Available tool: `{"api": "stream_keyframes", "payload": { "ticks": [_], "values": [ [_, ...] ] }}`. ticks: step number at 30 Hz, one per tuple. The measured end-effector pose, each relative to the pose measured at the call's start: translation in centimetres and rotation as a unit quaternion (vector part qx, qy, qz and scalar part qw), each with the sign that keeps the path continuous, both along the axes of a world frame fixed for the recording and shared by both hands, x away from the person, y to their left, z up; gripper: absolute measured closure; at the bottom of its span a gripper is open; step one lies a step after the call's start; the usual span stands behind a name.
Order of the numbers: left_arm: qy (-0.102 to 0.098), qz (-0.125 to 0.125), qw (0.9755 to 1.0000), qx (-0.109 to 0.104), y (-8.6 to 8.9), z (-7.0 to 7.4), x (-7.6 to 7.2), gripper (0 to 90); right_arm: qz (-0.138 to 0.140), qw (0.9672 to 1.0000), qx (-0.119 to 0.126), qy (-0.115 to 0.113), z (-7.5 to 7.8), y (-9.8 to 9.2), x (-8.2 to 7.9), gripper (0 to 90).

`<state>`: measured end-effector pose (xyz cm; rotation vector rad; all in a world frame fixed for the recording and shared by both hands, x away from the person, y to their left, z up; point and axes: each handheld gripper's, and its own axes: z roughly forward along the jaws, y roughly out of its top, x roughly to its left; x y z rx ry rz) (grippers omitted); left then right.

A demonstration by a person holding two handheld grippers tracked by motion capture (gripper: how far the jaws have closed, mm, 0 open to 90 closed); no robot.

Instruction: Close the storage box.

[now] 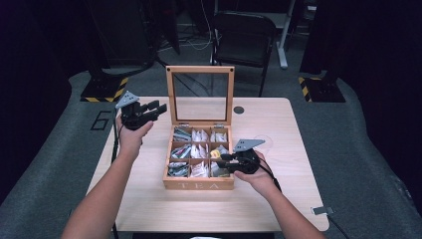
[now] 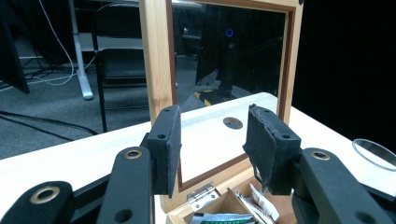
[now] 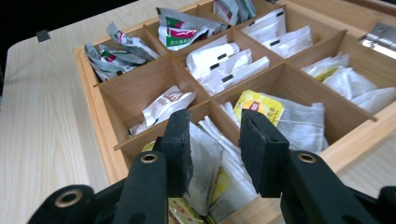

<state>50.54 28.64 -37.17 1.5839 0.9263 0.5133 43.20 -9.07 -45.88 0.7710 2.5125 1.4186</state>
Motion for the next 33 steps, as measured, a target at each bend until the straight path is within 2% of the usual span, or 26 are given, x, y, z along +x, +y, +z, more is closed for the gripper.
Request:
{"api": "stream_keyframes", "payload": {
  "ticks": [7, 11, 15, 21, 26, 33],
  "values": [
    [-0.004, 0.000, 1.0000, 0.002, 0.2, 0.1, -0.1, 55.6, 0.013, 0.9999, -0.002, 0.001, -0.3, 0.5, -0.2, 69.2],
    [0.002, -0.002, 1.0000, 0.004, 0.2, 0.0, -0.1, 55.6, 0.022, 0.9997, -0.009, 0.000, -0.2, 0.4, -0.3, 81.2],
    [-0.002, 0.002, 1.0000, 0.003, 0.3, 0.1, 0.0, 55.6, 0.030, 0.9995, -0.006, 0.007, -0.2, 0.4, -0.3, 87.4],
    [0.000, 0.002, 1.0000, 0.003, 0.2, 0.1, 0.0, 55.5, 0.030, 0.9994, -0.011, 0.010, 0.0, 0.0, -0.4, 88.5],
    [-0.001, 0.000, 1.0000, 0.005, 0.1, 0.1, 0.0, 55.5, 0.020, 0.9997, -0.008, 0.014, 0.2, -0.6, -0.6, 88.9],
    [-0.004, 0.004, 1.0000, 0.001, 0.2, 0.3, -0.2, 55.3, 0.003, 0.9997, 0.021, 0.015, 0.8, -0.7, -0.5, 89.4]
  ]
}}
